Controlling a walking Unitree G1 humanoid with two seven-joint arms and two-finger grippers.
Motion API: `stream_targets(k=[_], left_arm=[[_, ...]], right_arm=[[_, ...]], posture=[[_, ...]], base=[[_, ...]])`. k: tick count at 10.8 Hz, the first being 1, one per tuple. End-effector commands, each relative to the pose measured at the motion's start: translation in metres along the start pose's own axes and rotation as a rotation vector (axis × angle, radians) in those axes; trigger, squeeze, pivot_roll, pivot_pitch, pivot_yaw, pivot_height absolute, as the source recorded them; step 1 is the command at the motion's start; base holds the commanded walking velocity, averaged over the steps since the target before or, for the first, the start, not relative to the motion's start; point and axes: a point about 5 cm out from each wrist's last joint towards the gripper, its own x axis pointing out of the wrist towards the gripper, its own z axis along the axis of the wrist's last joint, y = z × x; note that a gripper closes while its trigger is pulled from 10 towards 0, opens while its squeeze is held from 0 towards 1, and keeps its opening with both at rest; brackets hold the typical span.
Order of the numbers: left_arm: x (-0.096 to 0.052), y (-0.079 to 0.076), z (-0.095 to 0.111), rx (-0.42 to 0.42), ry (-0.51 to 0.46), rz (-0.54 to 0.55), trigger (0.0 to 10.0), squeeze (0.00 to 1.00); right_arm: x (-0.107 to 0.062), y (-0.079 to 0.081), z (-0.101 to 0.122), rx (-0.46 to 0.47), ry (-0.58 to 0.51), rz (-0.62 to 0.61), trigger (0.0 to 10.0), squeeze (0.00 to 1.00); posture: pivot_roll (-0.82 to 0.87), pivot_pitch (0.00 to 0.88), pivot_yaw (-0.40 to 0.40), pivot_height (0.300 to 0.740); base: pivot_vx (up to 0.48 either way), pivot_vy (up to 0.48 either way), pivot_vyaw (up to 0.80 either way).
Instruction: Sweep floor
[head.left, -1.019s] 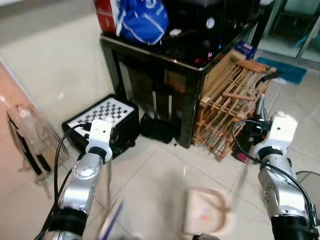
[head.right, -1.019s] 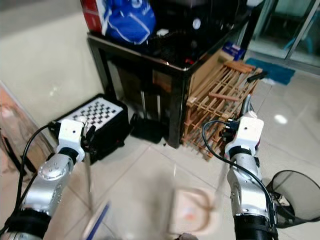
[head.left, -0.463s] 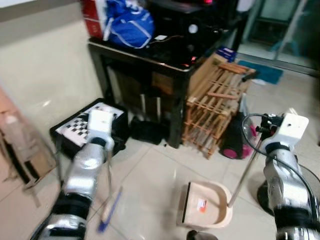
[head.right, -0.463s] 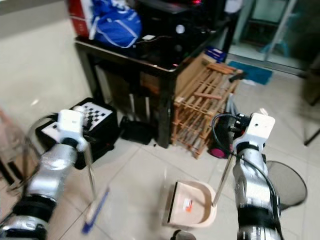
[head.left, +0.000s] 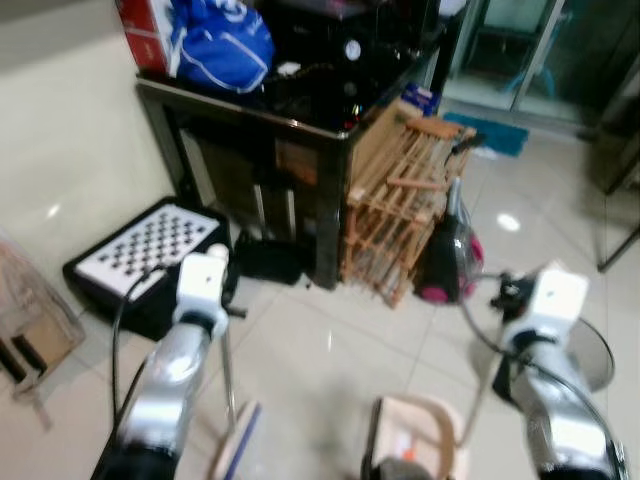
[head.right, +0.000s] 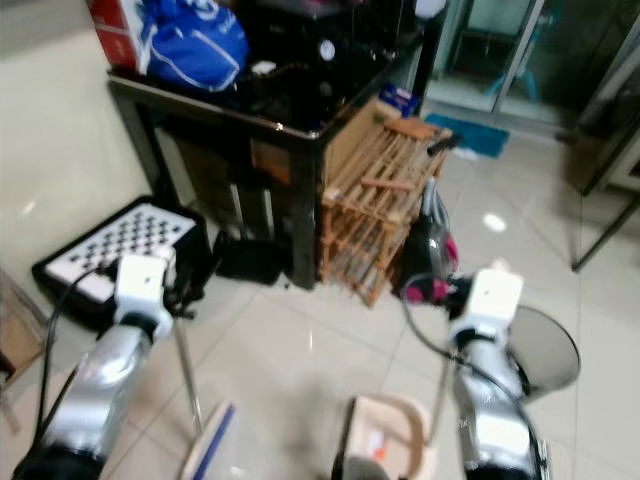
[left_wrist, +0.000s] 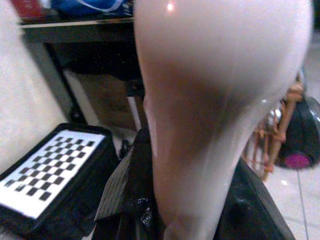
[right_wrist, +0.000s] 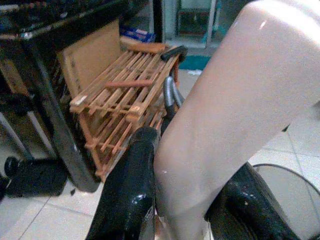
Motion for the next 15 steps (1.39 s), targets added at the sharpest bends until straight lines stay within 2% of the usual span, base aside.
stream_targets(k=[1,3,7,10,11,13,15], left_arm=[[0.002,0.000,0.012,0.021,-0.037,-0.019,10.0,0.00],[0.003,0.005,0.022,0.037,-0.051,-0.020,10.0,0.00],[0.005,0.006,0.030,0.037,-0.071,-0.012,10.0,0.00],[0.008,0.012,0.035,0.042,-0.087,-0.007,10.0,0.00],[0.010,0.009,0.038,0.061,-0.112,-0.011,10.0,0.00],[0.012,0.008,0.040,0.053,-0.121,-0.014,10.0,0.00],[0.015,0.005,0.040,0.028,-0.102,-0.020,10.0,0.00]], right_arm=[[-0.001,0.000,0.000,0.025,0.008,-0.010,10.0,0.00],[-0.001,0.001,0.003,0.025,-0.005,-0.047,10.0,0.00],[-0.002,-0.010,0.023,0.036,-0.108,-0.148,10.0,0.00],[0.002,-0.016,0.064,0.007,-0.271,-0.160,10.0,0.00],[0.002,-0.020,0.069,-0.031,-0.285,-0.175,10.0,0.00],[0.004,-0.021,0.063,-0.060,-0.248,-0.175,10.0,0.00],[0.003,-0.015,0.043,-0.081,-0.117,-0.151,10.0,0.00]], posture=[[-0.03,0.056,0.003,0.740],[-0.02,0.055,0.006,0.740],[-0.02,0.032,0.016,0.740],[-0.04,0.025,0.035,0.740],[-0.04,0.021,0.039,0.740],[-0.04,0.011,0.041,0.740],[-0.06,0.035,0.063,0.740]], base=[[0.000,0.300,-0.80],[0.000,0.338,-0.80],[0.000,0.000,-0.80],[0.000,0.000,-0.80],[0.000,0.000,-0.80],[0.000,0.000,-0.80],[0.000,0.000,-0.80]])
